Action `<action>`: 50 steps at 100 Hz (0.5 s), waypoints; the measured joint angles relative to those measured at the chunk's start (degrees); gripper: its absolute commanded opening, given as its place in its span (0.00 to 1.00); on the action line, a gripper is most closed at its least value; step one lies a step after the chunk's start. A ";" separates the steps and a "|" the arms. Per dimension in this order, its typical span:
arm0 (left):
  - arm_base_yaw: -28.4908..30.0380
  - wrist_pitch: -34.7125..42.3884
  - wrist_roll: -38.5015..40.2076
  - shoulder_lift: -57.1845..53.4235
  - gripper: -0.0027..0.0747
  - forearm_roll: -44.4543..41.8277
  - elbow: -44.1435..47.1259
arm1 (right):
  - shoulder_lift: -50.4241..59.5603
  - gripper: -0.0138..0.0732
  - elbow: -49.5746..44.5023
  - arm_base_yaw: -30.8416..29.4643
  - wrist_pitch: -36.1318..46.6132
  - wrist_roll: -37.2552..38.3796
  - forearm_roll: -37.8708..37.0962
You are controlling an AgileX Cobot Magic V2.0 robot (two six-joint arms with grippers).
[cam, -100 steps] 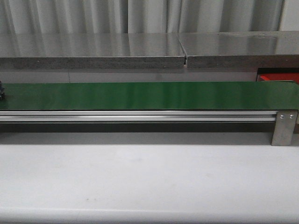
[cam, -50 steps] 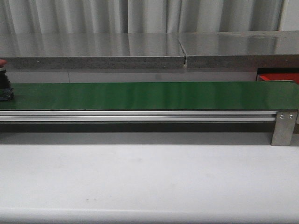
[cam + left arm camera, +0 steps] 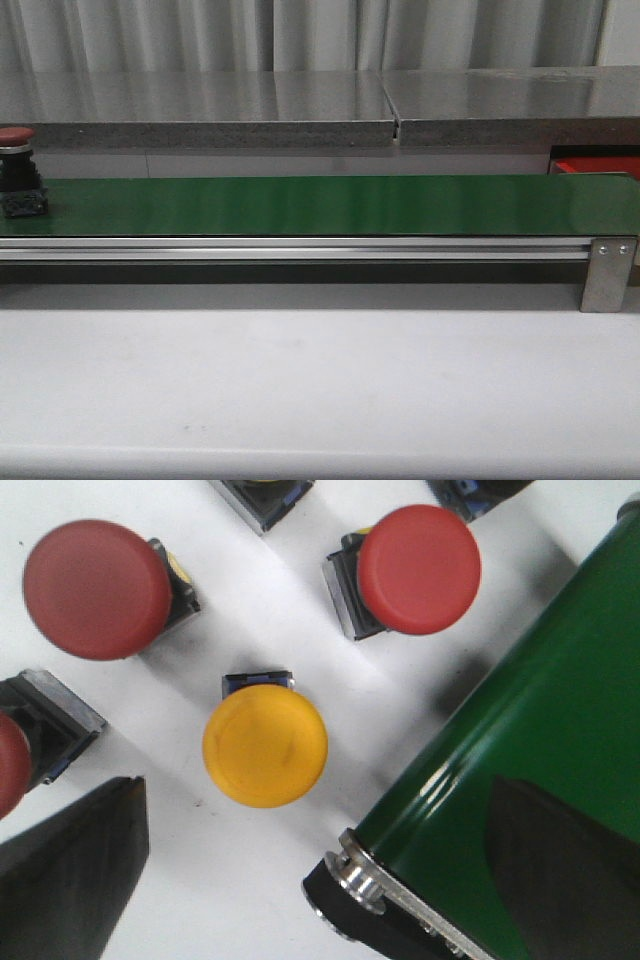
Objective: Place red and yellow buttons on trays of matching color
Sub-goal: 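Move the left gripper over a yellow push-button on the table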
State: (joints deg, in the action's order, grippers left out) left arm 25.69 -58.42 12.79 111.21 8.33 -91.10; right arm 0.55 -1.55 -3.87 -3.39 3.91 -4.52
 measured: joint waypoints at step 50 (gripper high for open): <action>1.02 1.06 2.46 3.39 0.89 0.60 0.00 | 0.00 0.02 0.00 0.00 0.00 0.00 0.00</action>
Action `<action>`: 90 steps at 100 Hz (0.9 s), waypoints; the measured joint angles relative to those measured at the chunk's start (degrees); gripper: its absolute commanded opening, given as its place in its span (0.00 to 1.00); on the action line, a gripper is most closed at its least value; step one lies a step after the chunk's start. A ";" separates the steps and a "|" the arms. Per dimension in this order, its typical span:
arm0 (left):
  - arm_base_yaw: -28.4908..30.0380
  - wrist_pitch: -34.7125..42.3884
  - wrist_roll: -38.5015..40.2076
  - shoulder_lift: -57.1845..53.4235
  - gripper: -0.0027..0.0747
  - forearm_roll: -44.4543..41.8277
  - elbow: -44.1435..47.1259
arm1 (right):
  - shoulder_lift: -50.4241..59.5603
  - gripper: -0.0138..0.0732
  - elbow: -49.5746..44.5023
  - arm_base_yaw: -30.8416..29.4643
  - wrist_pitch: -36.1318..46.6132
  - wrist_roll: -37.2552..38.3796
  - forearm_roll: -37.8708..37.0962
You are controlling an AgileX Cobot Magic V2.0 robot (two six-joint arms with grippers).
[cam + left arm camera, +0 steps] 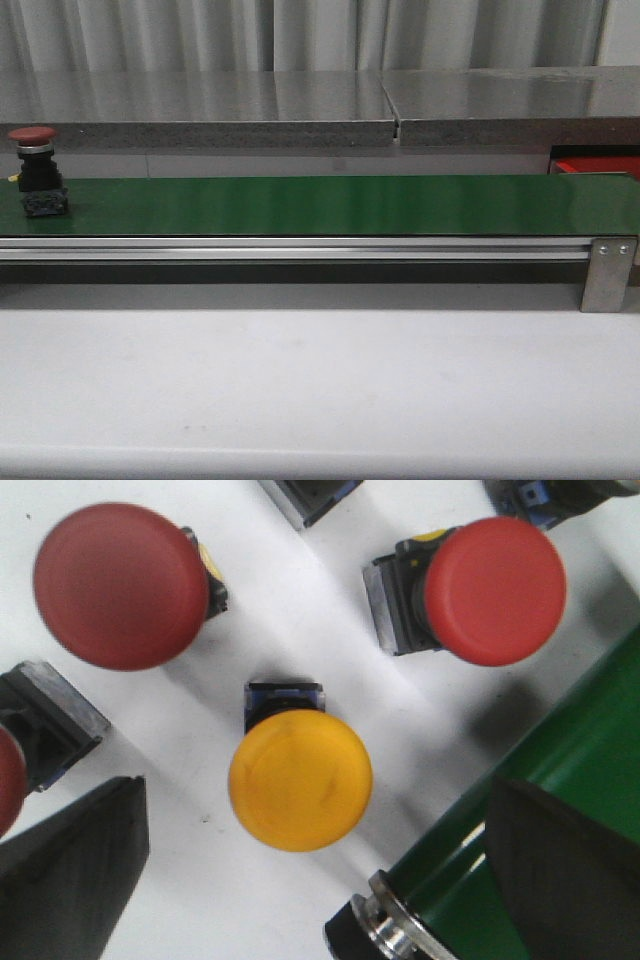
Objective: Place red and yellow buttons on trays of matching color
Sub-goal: 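Move the left gripper over a yellow push-button on the table, then close the left gripper on the yellow button and lift it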
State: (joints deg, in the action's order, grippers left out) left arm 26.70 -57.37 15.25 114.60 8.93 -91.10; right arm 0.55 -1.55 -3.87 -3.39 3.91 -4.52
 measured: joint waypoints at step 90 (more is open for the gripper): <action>0.00 2.29 0.31 2.11 0.66 0.11 0.00 | 0.00 0.02 0.00 0.00 0.00 0.00 0.00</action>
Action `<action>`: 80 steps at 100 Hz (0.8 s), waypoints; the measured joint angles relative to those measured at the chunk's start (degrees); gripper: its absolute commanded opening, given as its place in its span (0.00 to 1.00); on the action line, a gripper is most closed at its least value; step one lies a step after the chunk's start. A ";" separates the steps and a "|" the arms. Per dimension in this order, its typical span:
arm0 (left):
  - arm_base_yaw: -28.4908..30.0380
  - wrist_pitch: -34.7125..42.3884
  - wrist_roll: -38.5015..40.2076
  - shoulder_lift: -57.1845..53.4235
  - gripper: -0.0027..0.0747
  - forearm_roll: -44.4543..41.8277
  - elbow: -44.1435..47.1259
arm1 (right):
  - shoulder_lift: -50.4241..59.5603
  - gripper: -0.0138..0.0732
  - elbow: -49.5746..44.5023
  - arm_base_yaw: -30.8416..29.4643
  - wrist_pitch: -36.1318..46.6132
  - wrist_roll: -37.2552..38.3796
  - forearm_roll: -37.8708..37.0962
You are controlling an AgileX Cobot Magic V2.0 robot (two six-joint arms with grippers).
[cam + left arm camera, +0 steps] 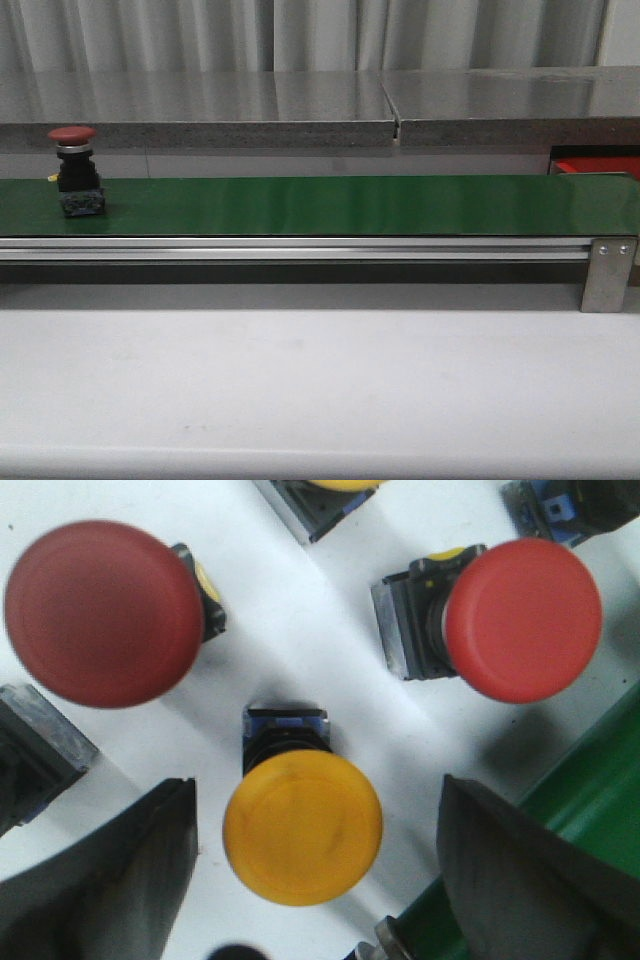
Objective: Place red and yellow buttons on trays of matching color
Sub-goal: 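Close the left gripper on the yellow button and lift it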
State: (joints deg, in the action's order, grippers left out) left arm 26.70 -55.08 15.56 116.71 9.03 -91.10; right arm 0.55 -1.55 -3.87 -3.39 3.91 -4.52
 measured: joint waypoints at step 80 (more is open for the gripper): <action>0.00 -1.47 0.00 1.45 0.02 -0.23 0.12 | 0.00 0.02 0.00 0.00 0.00 0.00 0.00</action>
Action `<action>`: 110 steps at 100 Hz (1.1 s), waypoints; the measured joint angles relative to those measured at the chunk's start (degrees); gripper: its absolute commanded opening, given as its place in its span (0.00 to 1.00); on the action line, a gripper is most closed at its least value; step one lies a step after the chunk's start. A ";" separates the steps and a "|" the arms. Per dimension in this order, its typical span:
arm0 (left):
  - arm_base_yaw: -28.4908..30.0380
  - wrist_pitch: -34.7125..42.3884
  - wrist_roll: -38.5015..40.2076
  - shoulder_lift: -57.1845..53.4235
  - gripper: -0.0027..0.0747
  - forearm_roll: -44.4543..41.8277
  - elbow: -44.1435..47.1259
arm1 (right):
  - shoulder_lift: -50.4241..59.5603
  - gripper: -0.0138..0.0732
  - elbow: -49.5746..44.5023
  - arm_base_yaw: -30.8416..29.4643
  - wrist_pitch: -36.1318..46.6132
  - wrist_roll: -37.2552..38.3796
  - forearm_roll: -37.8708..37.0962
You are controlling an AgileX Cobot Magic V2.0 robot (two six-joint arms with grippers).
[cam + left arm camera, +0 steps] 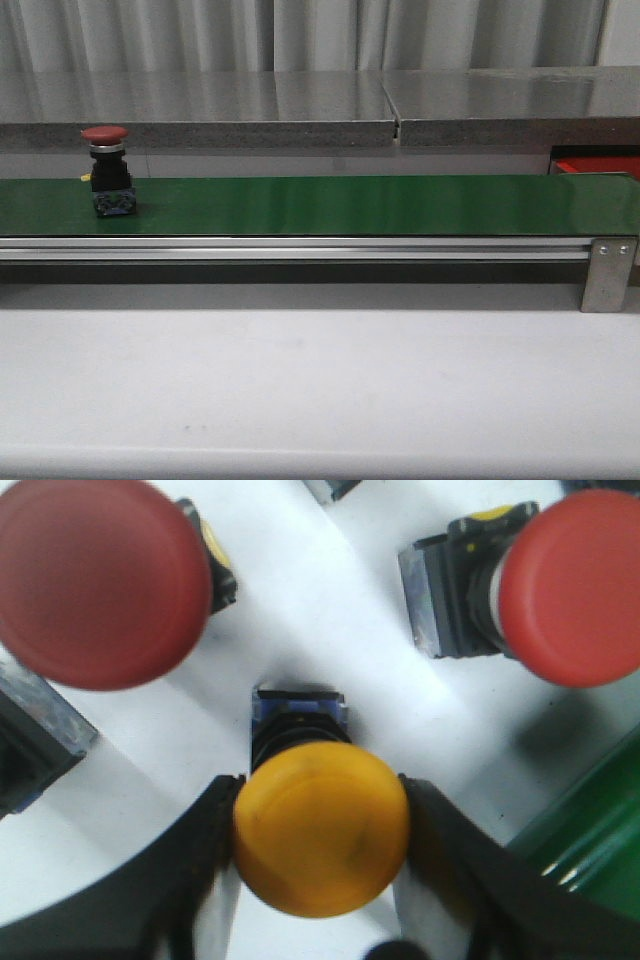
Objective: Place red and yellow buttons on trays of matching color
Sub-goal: 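Close the left gripper on the yellow button and lift it, then set the yellow button on the belt and open the left gripper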
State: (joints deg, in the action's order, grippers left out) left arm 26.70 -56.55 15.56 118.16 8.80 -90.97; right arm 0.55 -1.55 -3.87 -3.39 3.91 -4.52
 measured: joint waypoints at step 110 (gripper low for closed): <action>-9.78 -3.57 -7.02 -15.28 0.01 0.03 -1.65 | 0.00 0.02 0.00 0.00 0.00 0.00 0.00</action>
State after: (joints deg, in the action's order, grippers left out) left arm 16.92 -60.12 8.54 102.88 8.84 -92.62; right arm 0.55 -1.55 -3.87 -3.39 3.91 -4.52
